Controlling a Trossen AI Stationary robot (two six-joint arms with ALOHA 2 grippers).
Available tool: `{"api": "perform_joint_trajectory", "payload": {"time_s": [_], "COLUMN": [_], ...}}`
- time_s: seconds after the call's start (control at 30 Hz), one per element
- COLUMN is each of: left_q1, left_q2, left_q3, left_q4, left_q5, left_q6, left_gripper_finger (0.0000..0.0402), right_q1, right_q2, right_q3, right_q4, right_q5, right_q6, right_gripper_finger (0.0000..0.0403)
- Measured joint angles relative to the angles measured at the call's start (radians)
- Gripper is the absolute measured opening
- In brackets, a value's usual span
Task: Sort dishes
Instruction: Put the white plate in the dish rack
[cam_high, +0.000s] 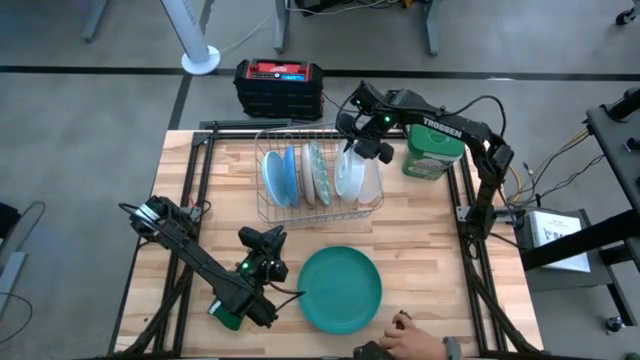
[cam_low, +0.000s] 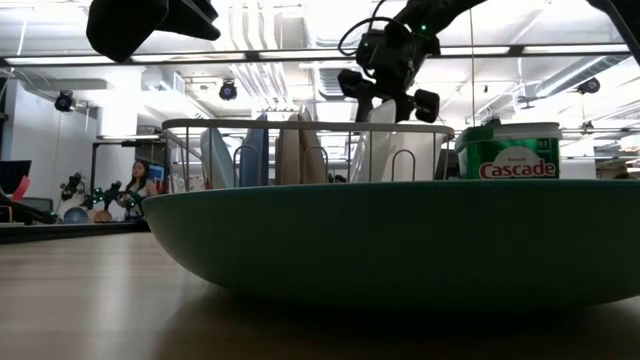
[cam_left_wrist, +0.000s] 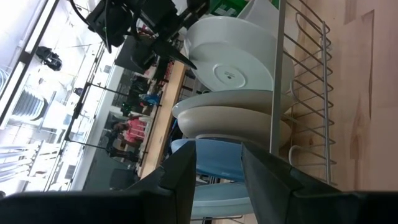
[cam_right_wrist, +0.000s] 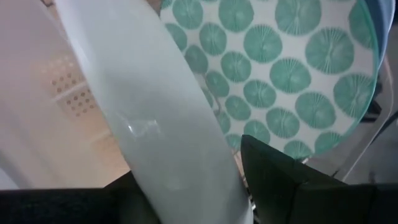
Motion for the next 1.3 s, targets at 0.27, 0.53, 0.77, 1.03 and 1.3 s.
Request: {"api": "perform_joint_trajectory", "payload": {"time_s": [0.27, 0.53, 0.77, 1.03, 1.3], "left_q1": [0.0, 0.0, 0.0, 0.0, 0.0], "left_q2": [0.0, 0.0, 0.0, 0.0, 0.0], "left_q3": [0.0, 0.0, 0.0, 0.0, 0.0], "left_q4": [0.0, 0.0, 0.0, 0.0, 0.0], "left_q5": [0.0, 0.0, 0.0, 0.0, 0.0], "left_q6": [0.0, -0.001, -0.004, -0.004, -0.004], "left_gripper_finger": [0.0116, 0.0116, 0.0116, 0.0116, 0.0116], "right_q1": [0.0, 0.004, 0.018, 0.015, -0.011], "right_q2": [-0.026, -0.037, -0.035, -0.036, -0.036], "right_q3": [0.0, 0.0, 0.0, 0.0, 0.0], "right_q4": [0.008, 0.108, 0.133, 0.133, 0.121], "right_q5": [0.014, 0.01, 0.002, 0.044, 0.172], "right_q6": [-0.002, -0.002, -0.004, 0.015, 0.11], "right_gripper_finger": [0.0156, 0.016, 0.0146, 0.0126, 0.0124]}}
